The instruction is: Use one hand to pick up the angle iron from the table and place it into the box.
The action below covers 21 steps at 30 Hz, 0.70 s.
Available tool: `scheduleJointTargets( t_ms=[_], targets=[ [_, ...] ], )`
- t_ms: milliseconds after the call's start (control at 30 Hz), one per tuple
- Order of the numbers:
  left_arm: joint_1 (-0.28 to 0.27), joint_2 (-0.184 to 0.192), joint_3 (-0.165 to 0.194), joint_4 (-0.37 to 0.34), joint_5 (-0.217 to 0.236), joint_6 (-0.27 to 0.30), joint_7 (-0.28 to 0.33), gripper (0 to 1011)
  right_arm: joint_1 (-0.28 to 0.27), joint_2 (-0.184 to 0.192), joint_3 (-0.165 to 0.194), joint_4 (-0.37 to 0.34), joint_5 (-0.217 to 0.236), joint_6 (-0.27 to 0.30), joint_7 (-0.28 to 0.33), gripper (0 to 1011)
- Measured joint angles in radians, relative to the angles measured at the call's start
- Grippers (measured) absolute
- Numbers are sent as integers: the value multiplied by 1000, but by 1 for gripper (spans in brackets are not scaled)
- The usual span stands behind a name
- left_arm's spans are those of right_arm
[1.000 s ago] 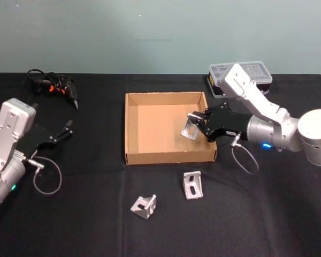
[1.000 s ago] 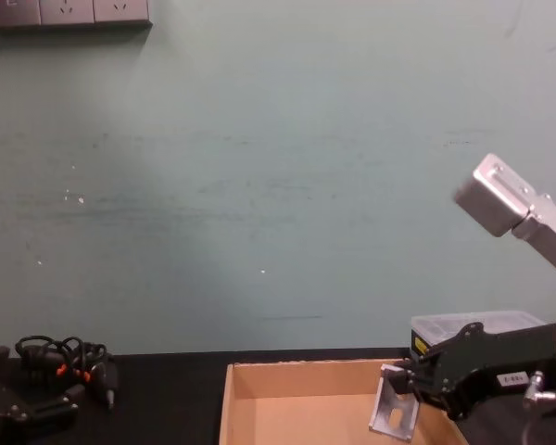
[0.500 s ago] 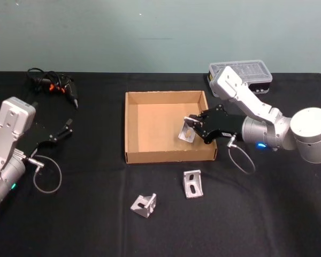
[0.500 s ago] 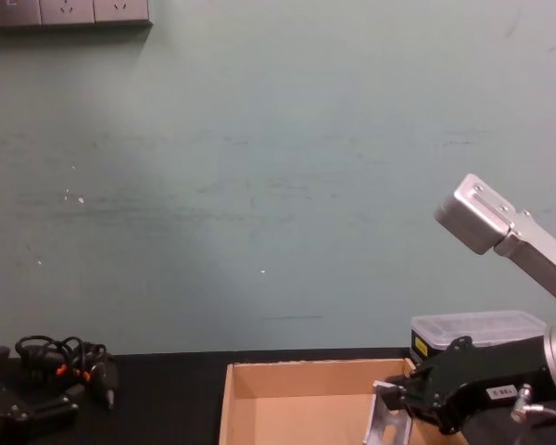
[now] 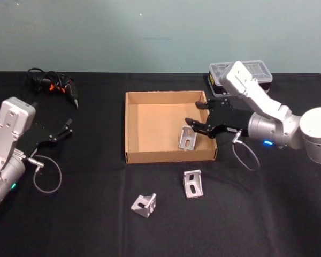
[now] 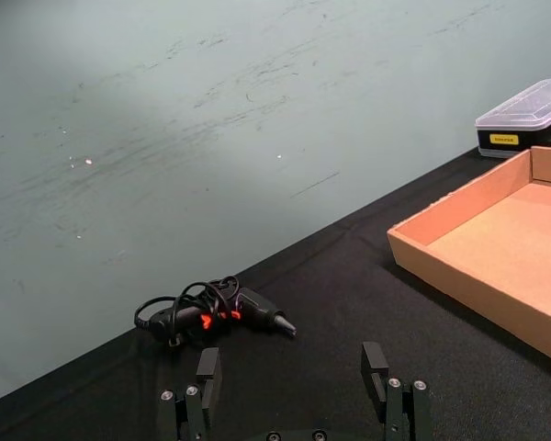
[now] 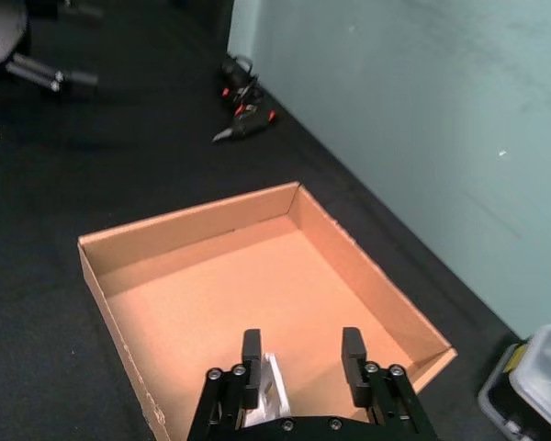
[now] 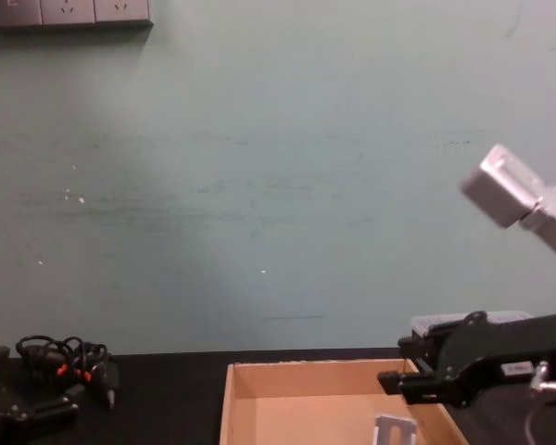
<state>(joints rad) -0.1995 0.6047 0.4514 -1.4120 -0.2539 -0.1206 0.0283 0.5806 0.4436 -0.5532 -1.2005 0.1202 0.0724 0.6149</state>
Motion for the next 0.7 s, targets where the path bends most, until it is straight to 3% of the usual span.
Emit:
scheduleJointTargets(
  t_ms=[300,533,700],
  targets=[
    [0,0,0,0,0,0,0,1000,-114,86,69,-185,58,18,-24,808],
    [0,0,0,0,0,0,0,1000,-171,139,87,-287,81,28,-17,997],
    [0,0,0,0,0,0,0,1000,-199,181,87,-344,100,35,12,1003]
  ],
)
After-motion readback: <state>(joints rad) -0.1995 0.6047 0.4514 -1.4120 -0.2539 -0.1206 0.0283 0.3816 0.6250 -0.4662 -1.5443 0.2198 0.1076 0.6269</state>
